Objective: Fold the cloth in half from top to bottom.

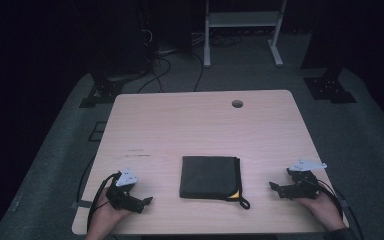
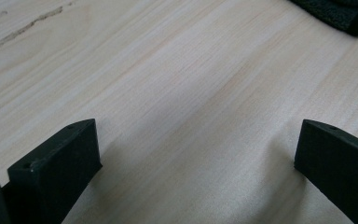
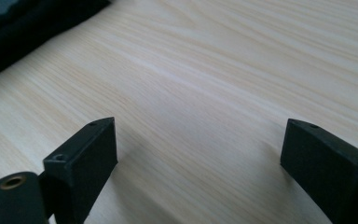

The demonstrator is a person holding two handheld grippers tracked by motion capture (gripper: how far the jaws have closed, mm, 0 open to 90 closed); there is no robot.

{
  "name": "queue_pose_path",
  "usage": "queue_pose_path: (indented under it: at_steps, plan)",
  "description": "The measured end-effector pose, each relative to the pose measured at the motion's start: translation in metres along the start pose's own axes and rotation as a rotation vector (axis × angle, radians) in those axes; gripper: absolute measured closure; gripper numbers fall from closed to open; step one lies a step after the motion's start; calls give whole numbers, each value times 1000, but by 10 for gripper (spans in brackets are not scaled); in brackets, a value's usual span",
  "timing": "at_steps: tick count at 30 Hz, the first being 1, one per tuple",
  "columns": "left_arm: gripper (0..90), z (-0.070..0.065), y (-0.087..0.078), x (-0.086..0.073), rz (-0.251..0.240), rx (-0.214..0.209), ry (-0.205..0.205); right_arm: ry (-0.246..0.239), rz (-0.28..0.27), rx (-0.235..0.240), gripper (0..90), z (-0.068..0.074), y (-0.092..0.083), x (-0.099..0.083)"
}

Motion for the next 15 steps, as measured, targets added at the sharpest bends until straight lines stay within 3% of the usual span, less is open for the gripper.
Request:
queue_pose_path:
  at_steps: [3, 15]
  plan:
    - [0, 1, 1, 0, -28, -11, 2, -6, -1, -22, 90, -3, -2, -4]
    - [0, 1, 1, 0, -27, -14, 5, -9, 2, -24, 90, -4, -4, -6]
Point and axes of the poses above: each handheld gripper's, and its own axes: y roughly forward along the jaws, x roughly out of its top, z roughly to its left, the point moved 9 cm from there along y, roughly forward along the jaws, and after that the axes turned 15 degrees about -y, right-handed, at the moved point
